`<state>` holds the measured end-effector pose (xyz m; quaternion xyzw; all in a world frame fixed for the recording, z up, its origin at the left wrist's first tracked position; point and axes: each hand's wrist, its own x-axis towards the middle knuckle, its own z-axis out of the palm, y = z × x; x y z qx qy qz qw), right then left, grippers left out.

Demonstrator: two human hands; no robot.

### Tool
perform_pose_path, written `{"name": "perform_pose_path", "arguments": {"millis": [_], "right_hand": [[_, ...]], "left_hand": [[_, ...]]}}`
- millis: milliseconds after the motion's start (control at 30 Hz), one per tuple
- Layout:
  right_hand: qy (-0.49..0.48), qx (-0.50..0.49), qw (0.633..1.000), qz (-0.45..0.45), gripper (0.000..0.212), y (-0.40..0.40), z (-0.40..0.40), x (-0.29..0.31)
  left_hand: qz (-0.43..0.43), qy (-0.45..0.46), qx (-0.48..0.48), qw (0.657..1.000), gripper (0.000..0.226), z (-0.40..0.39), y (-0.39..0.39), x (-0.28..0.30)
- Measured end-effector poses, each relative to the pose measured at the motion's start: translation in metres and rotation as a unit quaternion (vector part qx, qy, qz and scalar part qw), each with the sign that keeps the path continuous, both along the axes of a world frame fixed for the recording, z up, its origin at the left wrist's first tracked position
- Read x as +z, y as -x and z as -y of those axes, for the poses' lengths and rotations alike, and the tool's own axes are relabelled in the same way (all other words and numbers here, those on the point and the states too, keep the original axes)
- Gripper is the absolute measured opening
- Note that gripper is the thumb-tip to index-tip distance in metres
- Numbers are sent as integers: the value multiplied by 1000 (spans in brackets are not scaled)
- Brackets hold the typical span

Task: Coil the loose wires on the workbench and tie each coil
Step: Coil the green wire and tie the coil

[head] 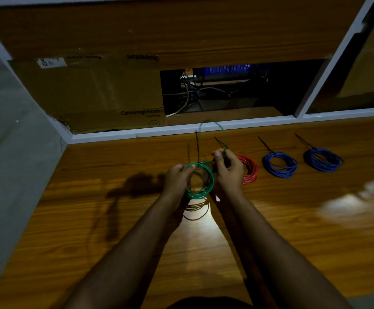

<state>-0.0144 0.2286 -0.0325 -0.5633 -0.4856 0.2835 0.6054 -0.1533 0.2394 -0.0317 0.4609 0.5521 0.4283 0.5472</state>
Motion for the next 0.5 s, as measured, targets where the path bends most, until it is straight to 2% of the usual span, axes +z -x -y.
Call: {"name": "perform_pose_path", "arguments": {"millis": [67, 167, 300, 433, 500], "right_hand": [[17, -9, 1000, -17, 13, -7, 0, 0], [37, 33, 997, -57, 8, -16, 2, -2], [36, 78, 994, -68, 9, -22, 10, 1], [42, 109, 991, -68, 19, -25, 19, 1], [47, 137, 985, -97, 21, -27, 22, 1]], "left_hand": [[17, 16, 5, 1000, 18, 1, 2, 3], [72, 49, -18, 996, 22, 2, 3, 8], [223, 113, -50, 967, 26, 2, 7, 13], [287, 147, -23, 946, 22, 0, 7, 16], [316, 155, -11, 936, 20, -3, 7, 19]]}}
